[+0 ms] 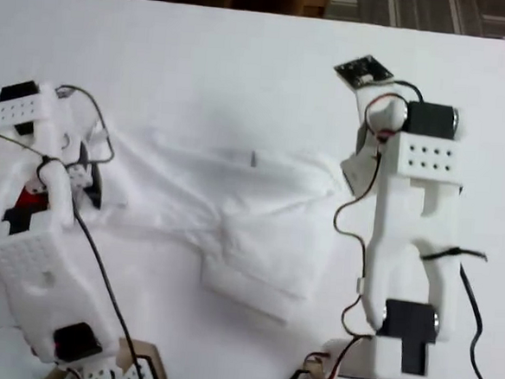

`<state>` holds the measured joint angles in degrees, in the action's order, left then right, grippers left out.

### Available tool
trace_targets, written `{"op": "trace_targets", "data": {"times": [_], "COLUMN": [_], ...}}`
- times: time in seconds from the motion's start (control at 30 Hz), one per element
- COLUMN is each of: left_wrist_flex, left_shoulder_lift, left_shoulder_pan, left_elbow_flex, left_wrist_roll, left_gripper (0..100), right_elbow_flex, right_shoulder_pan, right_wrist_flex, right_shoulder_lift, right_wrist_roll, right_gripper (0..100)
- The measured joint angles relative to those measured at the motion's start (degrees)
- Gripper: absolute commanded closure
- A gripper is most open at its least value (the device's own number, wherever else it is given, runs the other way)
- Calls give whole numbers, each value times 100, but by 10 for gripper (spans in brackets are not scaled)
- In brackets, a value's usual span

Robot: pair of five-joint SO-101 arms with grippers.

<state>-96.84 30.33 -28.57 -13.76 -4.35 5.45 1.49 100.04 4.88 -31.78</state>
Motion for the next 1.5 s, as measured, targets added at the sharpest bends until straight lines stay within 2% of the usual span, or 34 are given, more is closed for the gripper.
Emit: {"op": "trace_targets", "data": {"times": [0.07,0.2,0.27,0.67,0.83,0.93,1.07,1.27,1.4,1.5], "left_wrist_flex": [158,299,316,220,-360,-448,-457,-44,97,211], "left_shoulder_lift": [0,0,0,-53,-53,-53,-62,-62,-62,-62], "left_shoulder_pan": [9,18,18,9,9,9,9,9,9,18], "left_elbow_flex": [0,0,0,545,308,246,431,659,695,695], "left_wrist_roll": [0,0,0,0,0,0,0,0,149,237], "left_gripper": [857,983,960,972,880,853,854,856,980,965], "right_elbow_flex": [-220,-659,-870,-1855,-2198,-2470,-2831,-3288,-3525,-3560], "right_shoulder_pan": [18,0,0,0,0,0,0,0,0,0], "right_wrist_flex": [0,-141,-220,-404,-404,-404,-404,-404,-404,-404], "right_shoulder_lift": [211,642,862,1960,2303,2541,3015,3701,4009,4193], "right_wrist_roll": [0,0,0,0,0,0,0,-9,-9,-9], "right_gripper": [981,981,981,981,981,981,981,981,981,981]}}
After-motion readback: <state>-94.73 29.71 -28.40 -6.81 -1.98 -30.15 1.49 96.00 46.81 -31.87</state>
